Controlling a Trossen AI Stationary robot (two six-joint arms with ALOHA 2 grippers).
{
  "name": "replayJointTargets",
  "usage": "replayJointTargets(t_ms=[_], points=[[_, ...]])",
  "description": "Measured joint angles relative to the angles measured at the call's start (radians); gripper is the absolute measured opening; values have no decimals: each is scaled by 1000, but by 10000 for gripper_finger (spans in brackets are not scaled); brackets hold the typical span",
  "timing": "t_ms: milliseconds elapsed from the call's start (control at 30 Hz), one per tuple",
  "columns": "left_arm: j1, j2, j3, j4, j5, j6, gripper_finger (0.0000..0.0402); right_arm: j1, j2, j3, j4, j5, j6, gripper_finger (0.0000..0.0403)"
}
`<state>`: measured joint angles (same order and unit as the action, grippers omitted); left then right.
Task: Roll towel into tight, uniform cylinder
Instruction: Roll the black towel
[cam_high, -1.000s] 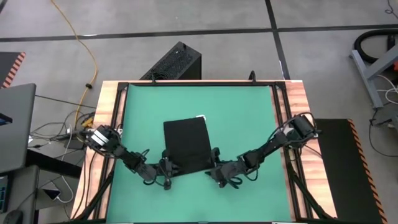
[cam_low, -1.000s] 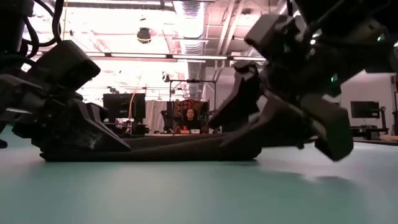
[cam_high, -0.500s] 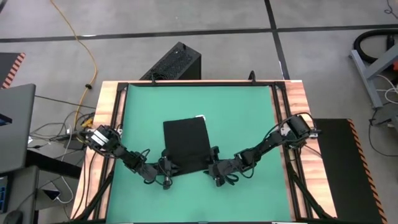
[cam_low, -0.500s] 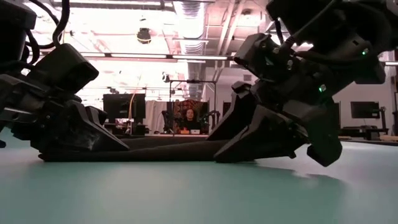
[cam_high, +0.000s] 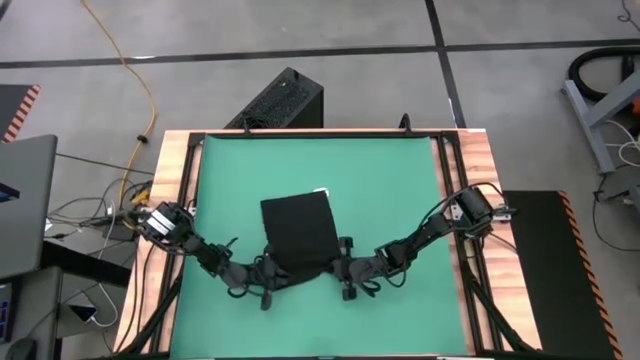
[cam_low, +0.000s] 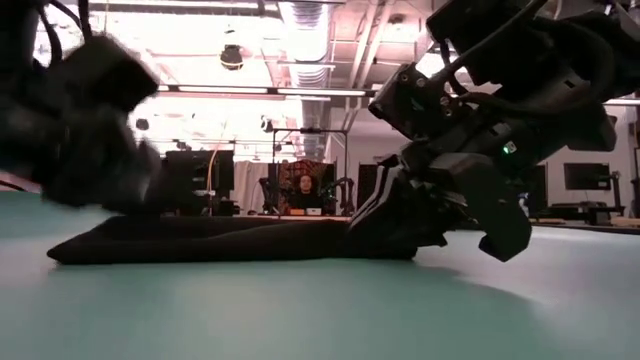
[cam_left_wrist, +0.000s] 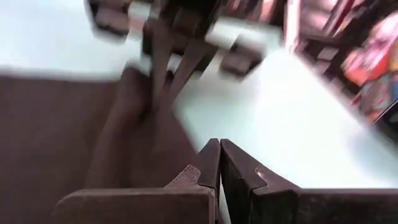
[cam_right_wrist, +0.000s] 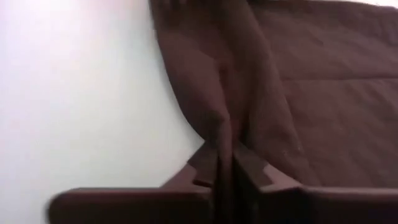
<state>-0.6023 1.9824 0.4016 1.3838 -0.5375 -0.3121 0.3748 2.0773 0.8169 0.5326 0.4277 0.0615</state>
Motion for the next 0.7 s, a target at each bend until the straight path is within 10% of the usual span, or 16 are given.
replayJointTargets(t_ms=[700], points=[[55,-1,56,-162,-63,196,0,42,-244,-5,-279,-65,167,17]])
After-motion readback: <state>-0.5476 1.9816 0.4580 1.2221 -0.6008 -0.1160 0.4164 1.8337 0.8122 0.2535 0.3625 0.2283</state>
